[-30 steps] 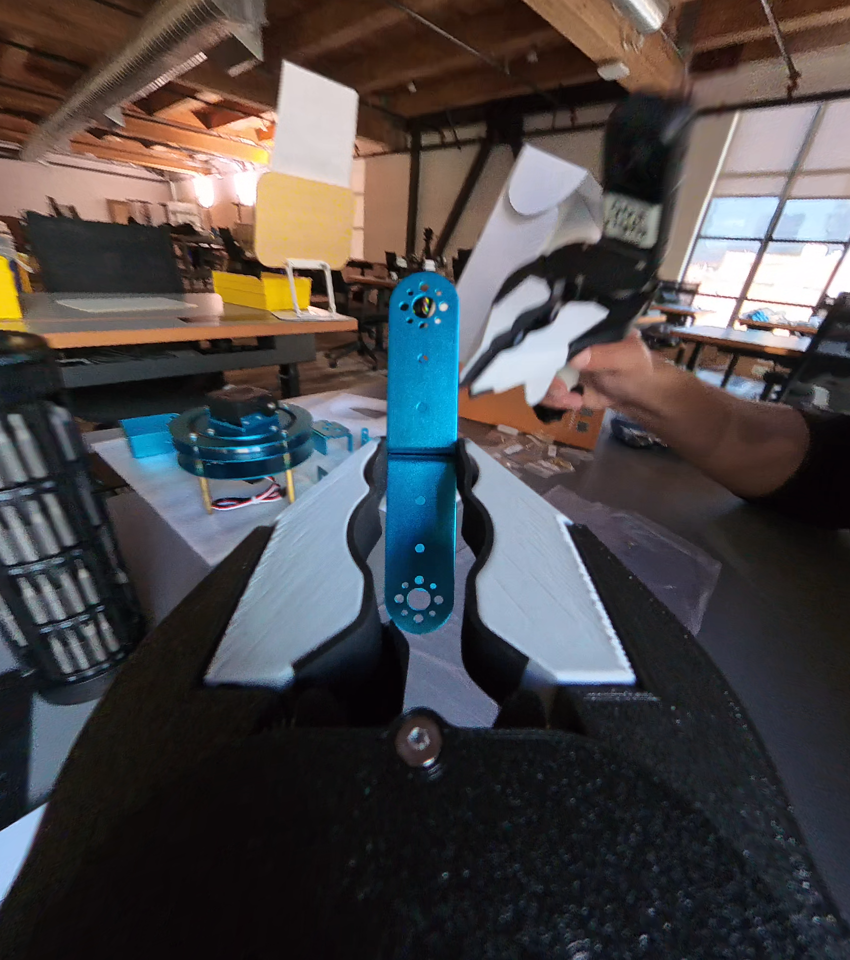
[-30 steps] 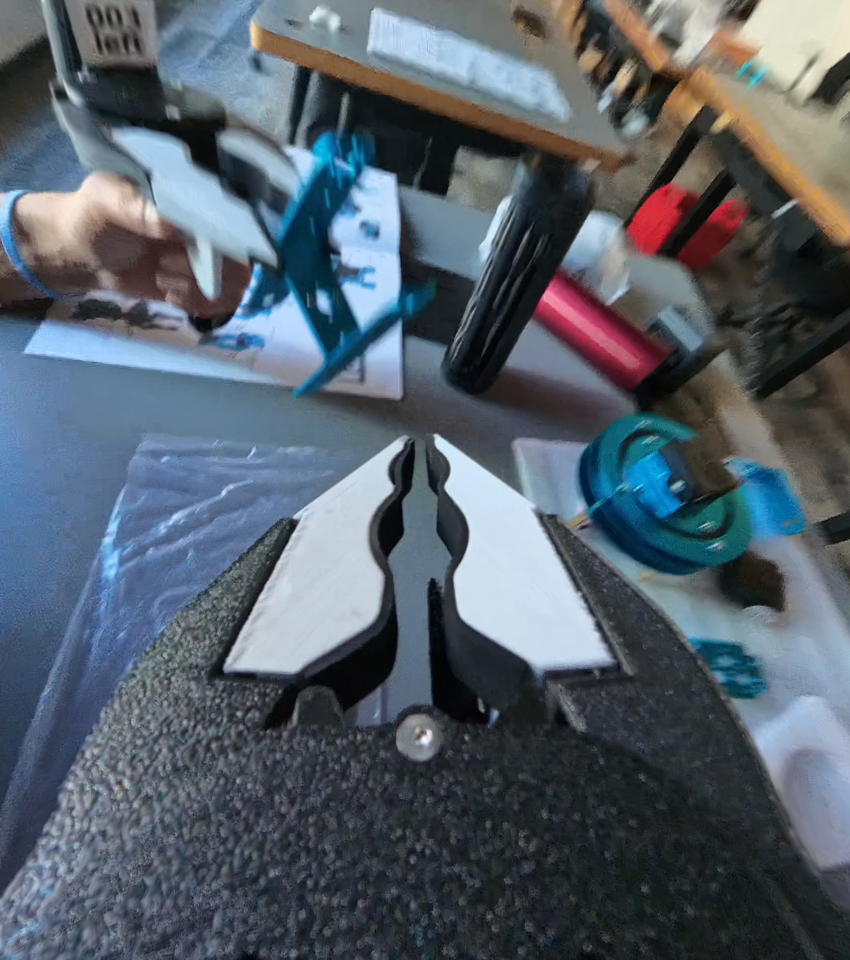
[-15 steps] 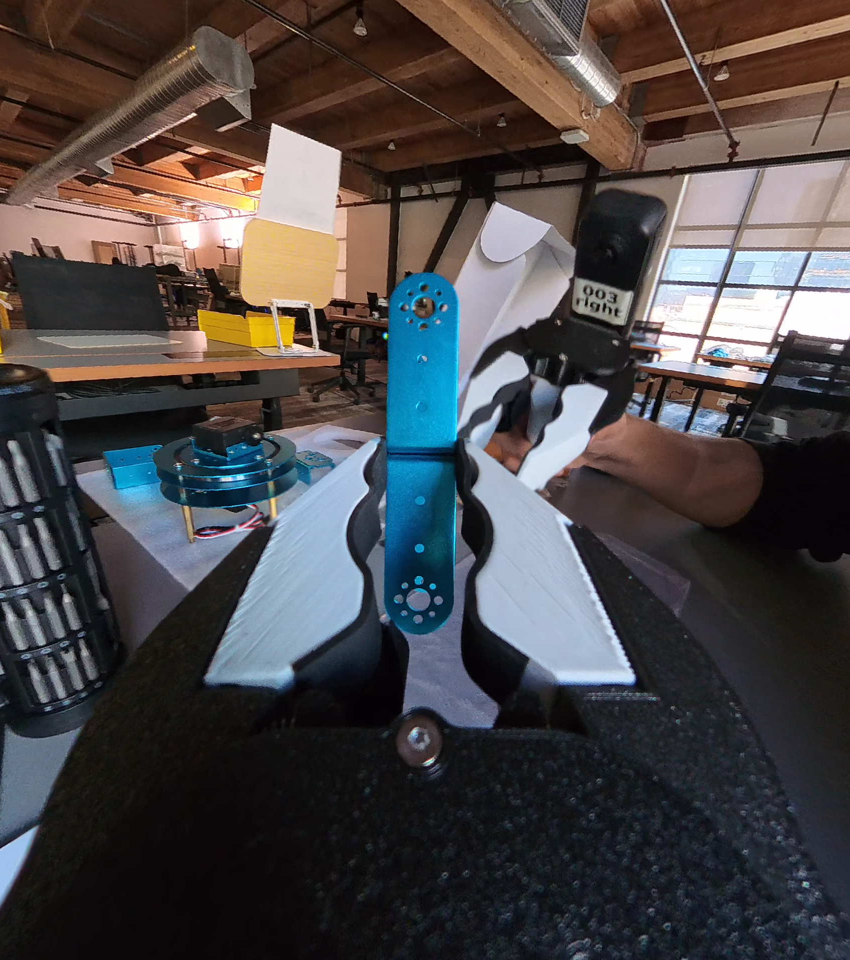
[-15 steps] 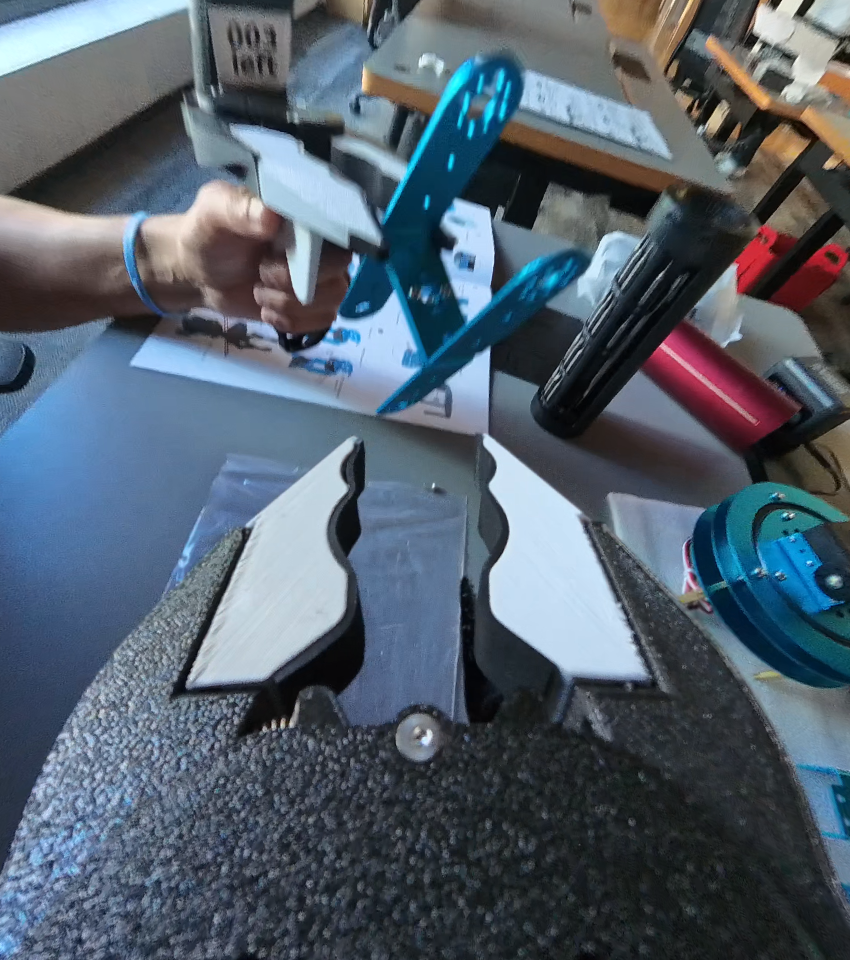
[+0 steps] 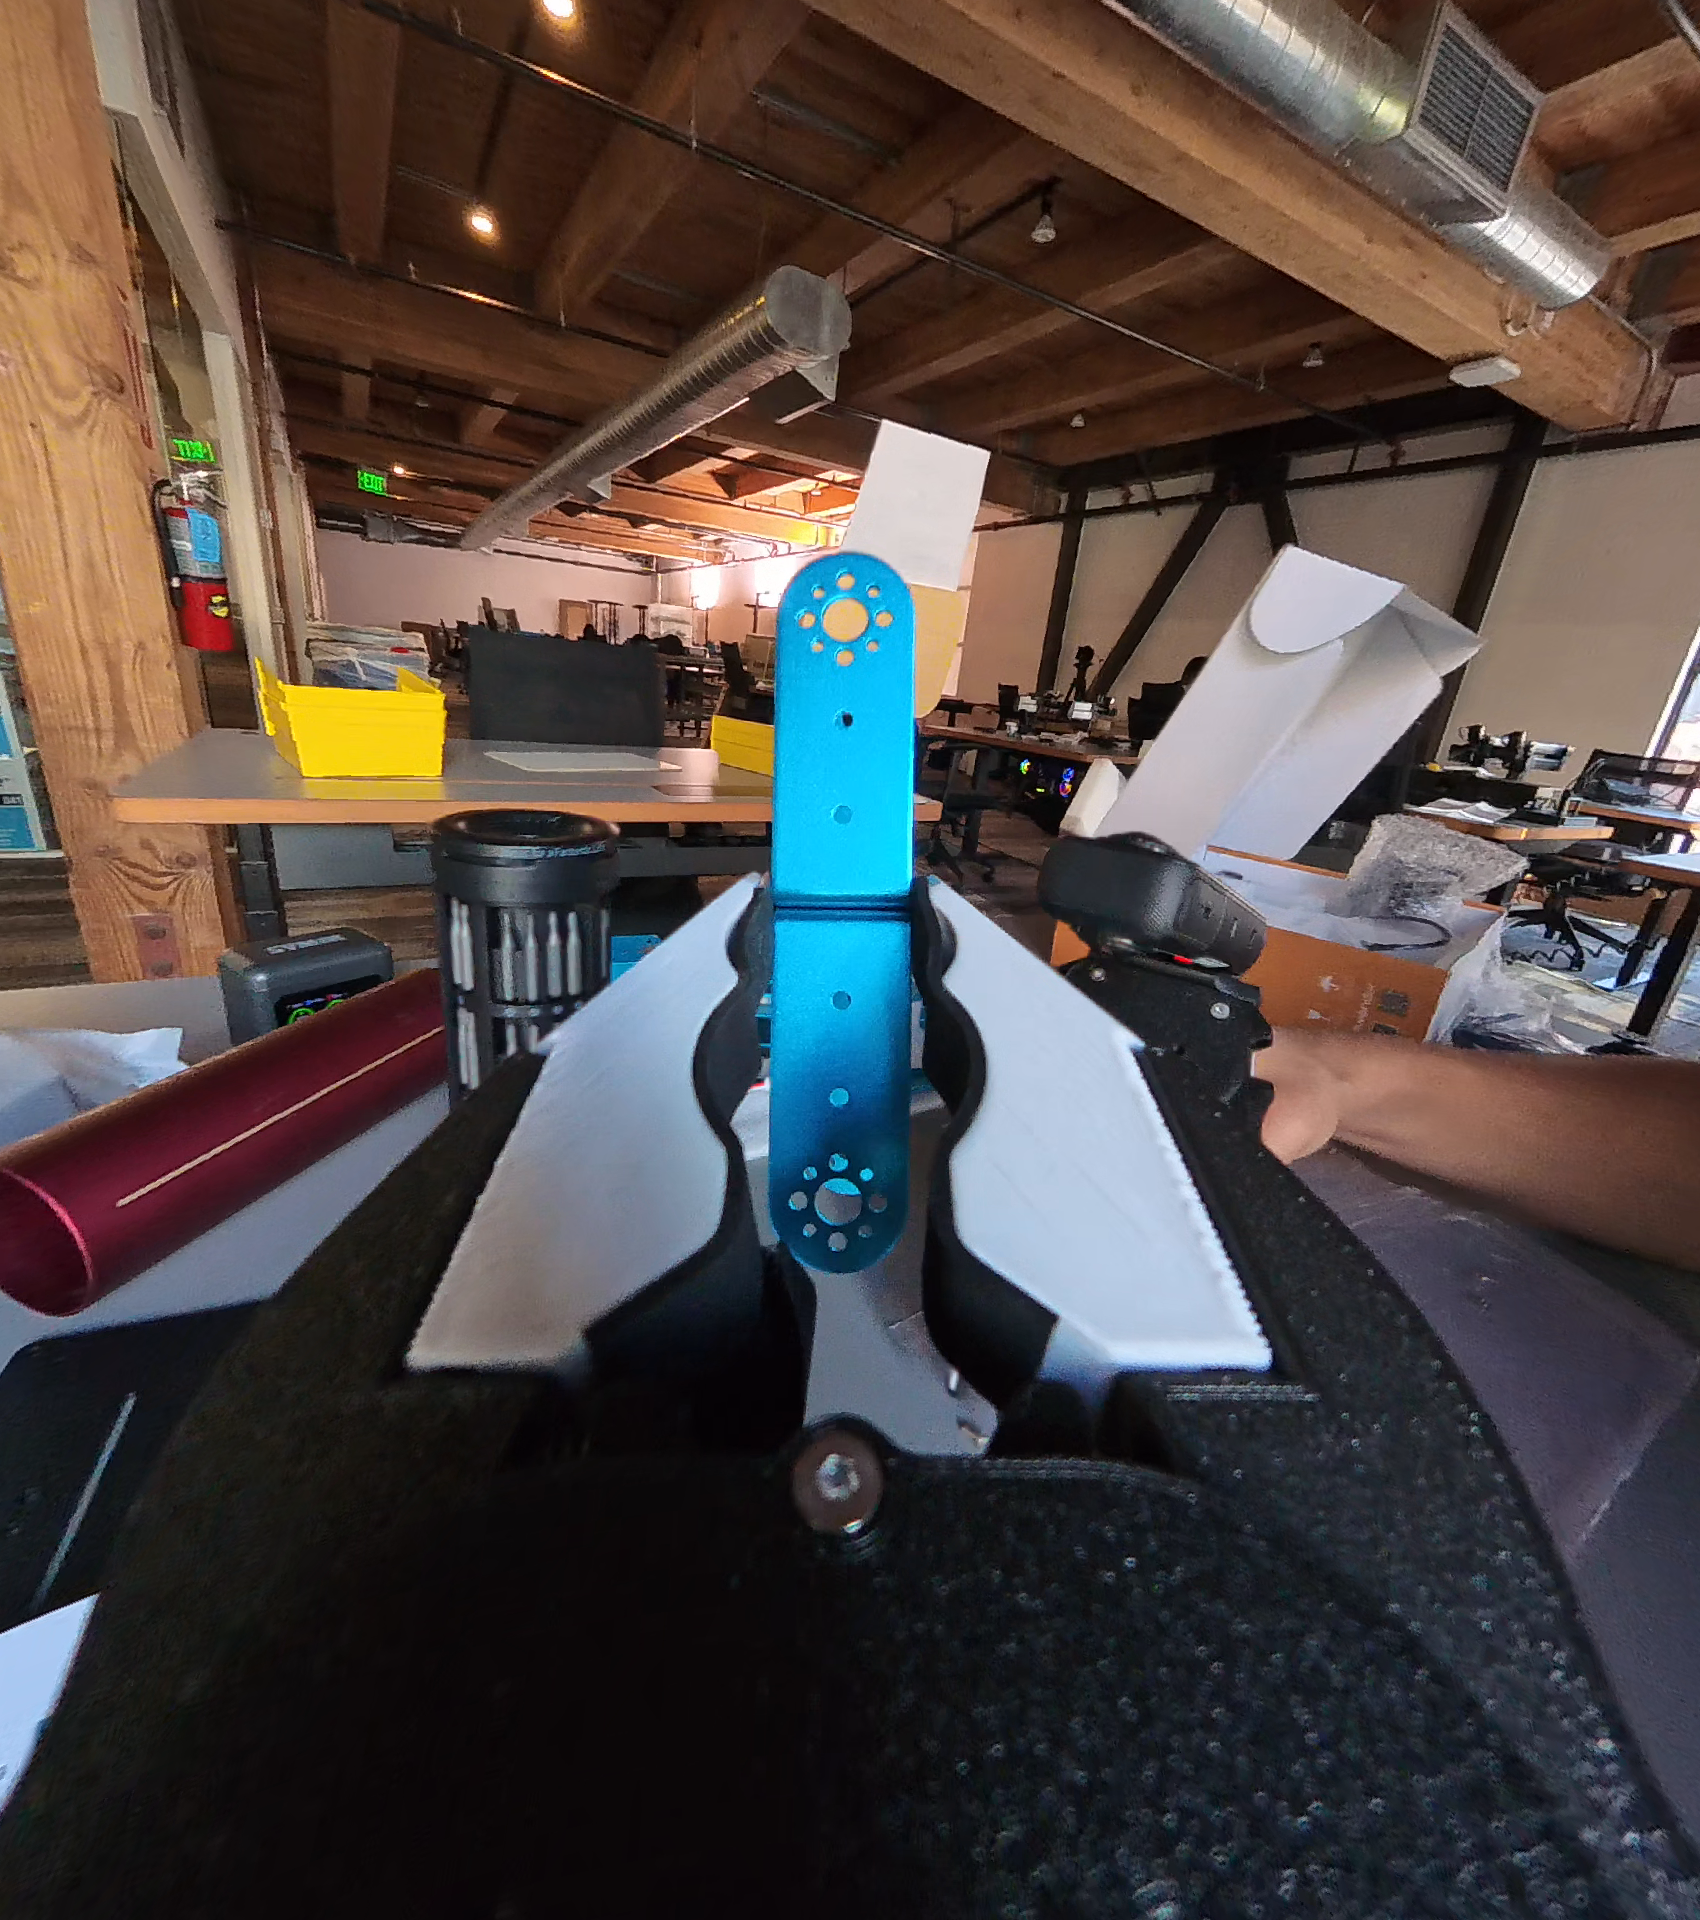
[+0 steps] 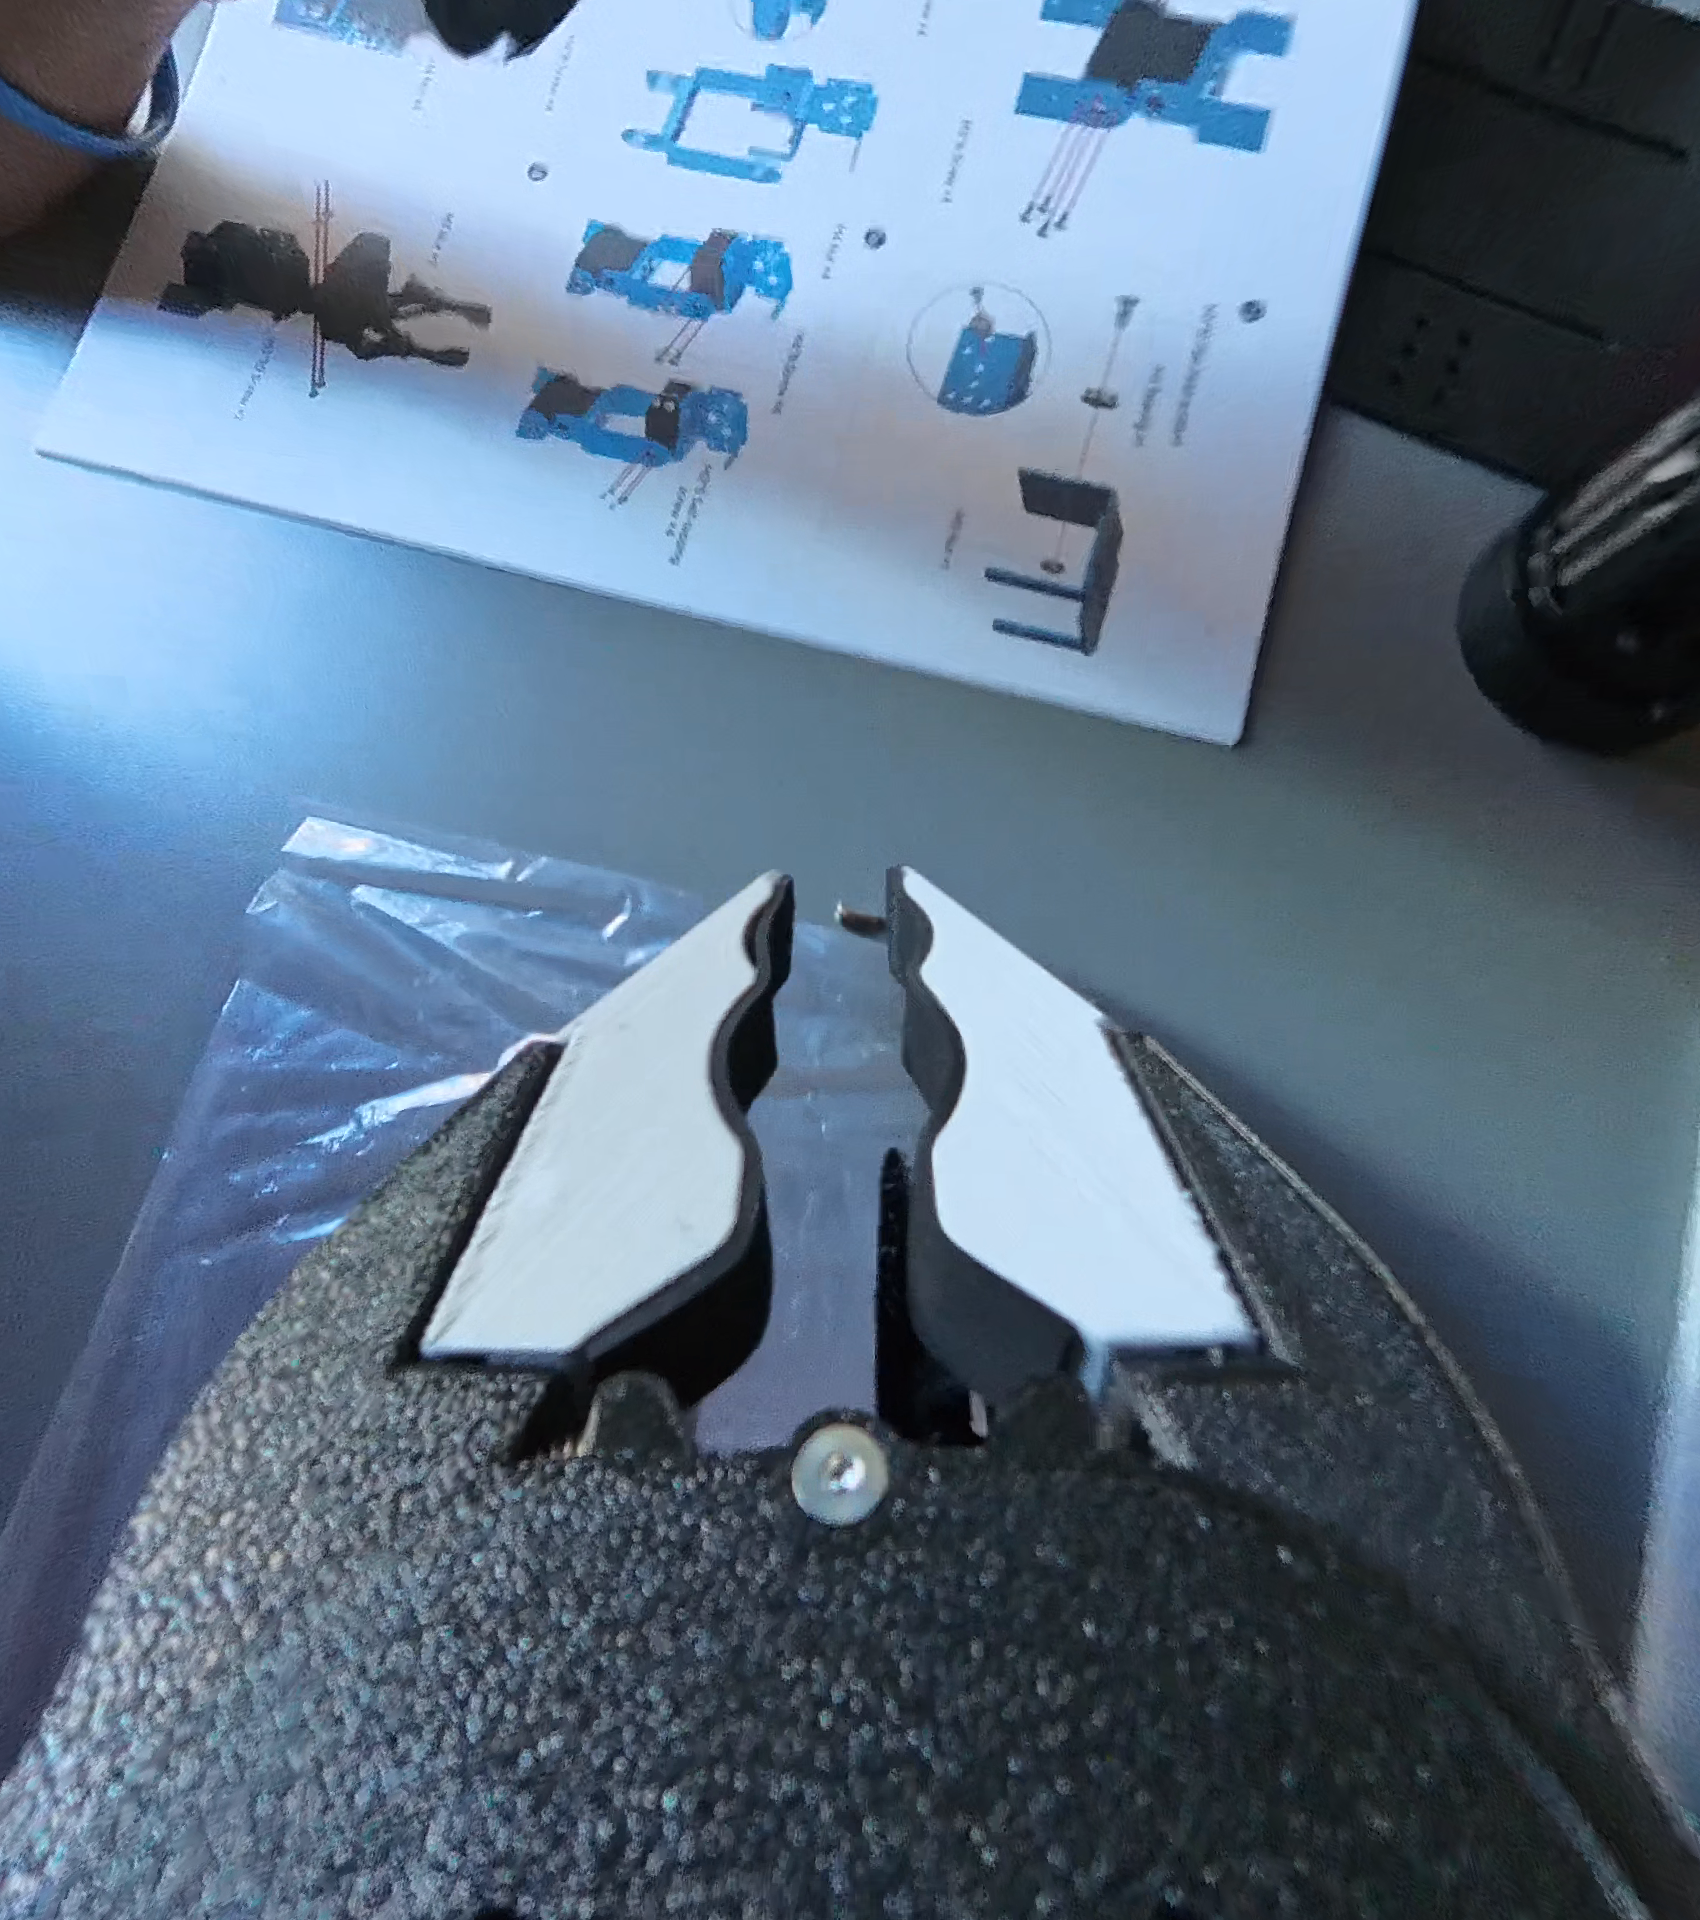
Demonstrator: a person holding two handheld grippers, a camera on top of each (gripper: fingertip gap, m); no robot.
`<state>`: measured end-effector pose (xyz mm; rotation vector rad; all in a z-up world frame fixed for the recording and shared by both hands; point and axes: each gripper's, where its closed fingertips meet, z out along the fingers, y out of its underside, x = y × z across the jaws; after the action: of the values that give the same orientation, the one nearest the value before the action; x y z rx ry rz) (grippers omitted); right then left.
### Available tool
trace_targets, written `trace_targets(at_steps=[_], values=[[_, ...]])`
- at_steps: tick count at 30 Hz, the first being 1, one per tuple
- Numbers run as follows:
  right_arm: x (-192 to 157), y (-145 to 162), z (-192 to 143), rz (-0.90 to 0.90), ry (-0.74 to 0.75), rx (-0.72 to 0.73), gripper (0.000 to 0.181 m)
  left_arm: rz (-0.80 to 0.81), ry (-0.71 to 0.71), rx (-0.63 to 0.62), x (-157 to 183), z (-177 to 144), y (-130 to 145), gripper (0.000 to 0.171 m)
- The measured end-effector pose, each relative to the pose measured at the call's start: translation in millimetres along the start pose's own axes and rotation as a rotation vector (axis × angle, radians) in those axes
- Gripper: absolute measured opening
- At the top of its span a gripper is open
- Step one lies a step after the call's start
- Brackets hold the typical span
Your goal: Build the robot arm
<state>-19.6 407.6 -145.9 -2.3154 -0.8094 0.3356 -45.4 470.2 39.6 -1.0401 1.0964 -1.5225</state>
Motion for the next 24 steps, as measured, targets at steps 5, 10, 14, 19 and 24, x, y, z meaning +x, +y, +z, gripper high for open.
trace_targets(at_steps=[5, 10, 14, 19, 24], values=[[5, 14, 3, -0.043, 0.037, -0.096, 0.014, 0.011, -0.014, -0.043, -6, 1, 9, 0.025], [6, 18, 3, -0.012, 0.025, -0.057, 0.009, 0.03, 0.005, -0.062, 1, 4, 13, 0.025], [-3, 14, 3, 0.023, -0.04, -0.051, 0.01, 0.034, 0.012, -0.059, 4, 4, 12, 0.025], [0, 12, 6, 0.021, -0.027, -0.05, 0.01, 0.019, 0.019, -0.051, 4, 3, 11, 0.025], [4, 10, 12, 0.042, -0.049, -0.043, 0.011, -0.014, 0.026, -0.028, 2, 1, 6, 0.025]])
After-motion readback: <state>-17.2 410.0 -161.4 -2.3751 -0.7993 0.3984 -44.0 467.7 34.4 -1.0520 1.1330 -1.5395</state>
